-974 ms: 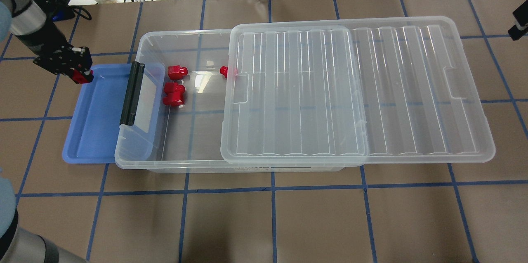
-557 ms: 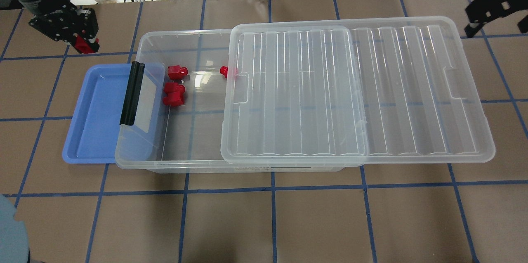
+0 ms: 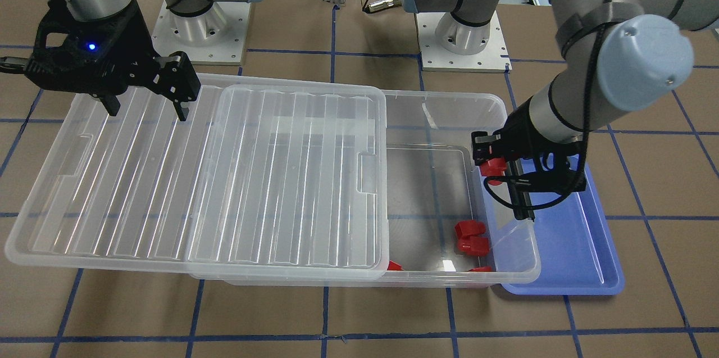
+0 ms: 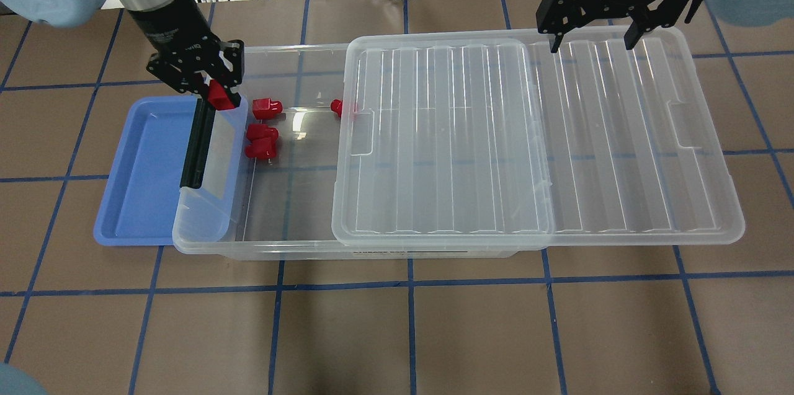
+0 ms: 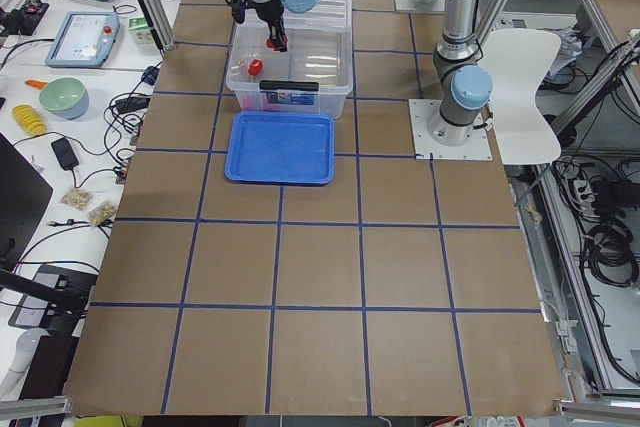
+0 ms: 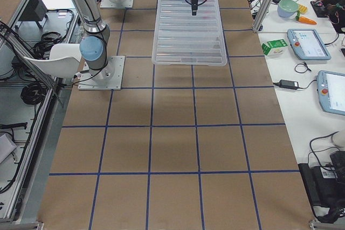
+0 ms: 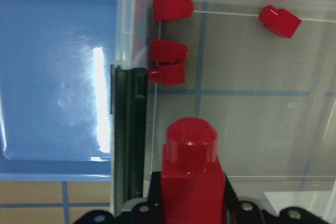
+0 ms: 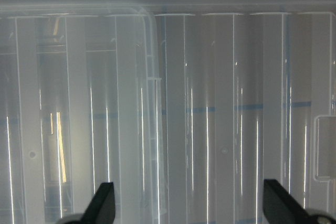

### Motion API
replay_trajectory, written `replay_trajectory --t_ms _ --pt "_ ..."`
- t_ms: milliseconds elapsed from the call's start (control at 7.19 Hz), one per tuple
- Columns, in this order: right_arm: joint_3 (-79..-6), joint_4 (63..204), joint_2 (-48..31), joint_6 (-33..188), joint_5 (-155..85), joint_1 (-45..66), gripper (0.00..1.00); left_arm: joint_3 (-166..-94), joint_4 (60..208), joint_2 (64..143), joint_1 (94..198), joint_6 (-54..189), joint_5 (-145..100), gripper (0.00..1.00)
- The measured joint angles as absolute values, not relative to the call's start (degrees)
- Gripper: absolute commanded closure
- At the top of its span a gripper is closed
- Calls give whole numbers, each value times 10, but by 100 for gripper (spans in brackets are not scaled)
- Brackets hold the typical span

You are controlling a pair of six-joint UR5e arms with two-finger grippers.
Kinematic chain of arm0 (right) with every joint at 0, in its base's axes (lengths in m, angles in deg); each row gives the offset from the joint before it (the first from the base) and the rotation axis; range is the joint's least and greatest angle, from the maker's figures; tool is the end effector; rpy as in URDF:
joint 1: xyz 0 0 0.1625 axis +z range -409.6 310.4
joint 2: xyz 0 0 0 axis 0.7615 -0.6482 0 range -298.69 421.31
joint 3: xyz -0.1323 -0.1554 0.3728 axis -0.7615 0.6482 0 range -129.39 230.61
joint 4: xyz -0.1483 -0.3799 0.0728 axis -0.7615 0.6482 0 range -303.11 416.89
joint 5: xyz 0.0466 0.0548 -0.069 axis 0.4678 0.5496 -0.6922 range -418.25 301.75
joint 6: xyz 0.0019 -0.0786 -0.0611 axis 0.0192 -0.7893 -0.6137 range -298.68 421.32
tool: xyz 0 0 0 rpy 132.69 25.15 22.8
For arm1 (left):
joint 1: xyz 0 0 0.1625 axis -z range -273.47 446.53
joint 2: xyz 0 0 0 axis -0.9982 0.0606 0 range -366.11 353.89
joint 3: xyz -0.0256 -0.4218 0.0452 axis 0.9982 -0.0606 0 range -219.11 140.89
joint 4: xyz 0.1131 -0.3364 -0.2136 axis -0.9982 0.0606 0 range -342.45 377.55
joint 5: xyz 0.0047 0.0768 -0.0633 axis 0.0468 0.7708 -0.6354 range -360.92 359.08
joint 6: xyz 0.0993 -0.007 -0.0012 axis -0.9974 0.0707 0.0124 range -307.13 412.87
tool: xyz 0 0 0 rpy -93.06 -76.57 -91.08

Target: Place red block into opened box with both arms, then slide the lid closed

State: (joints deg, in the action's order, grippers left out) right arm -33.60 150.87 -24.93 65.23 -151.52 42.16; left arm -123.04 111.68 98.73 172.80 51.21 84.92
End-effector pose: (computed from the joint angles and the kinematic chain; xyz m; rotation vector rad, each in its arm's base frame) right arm 0.1437 -0.5253 0.5120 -0.0627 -3.0847 0.1660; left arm -0.1032 -0.5793 0.3945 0.0675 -3.0394 -0.3380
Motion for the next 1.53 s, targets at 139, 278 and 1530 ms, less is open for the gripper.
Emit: replay_trajectory --t_ms 139,278,1530 --pt "-336 1512 -247 655 -1518 425 0 -1262 1084 991 1741 517 849 100" --pt "-336 1513 -246 656 -1517 426 0 -1289 1053 996 1748 520 849 100" --pt "-336 1504 -251 651 -1488 424 0 -1406 901 1061 1752 514 848 100"
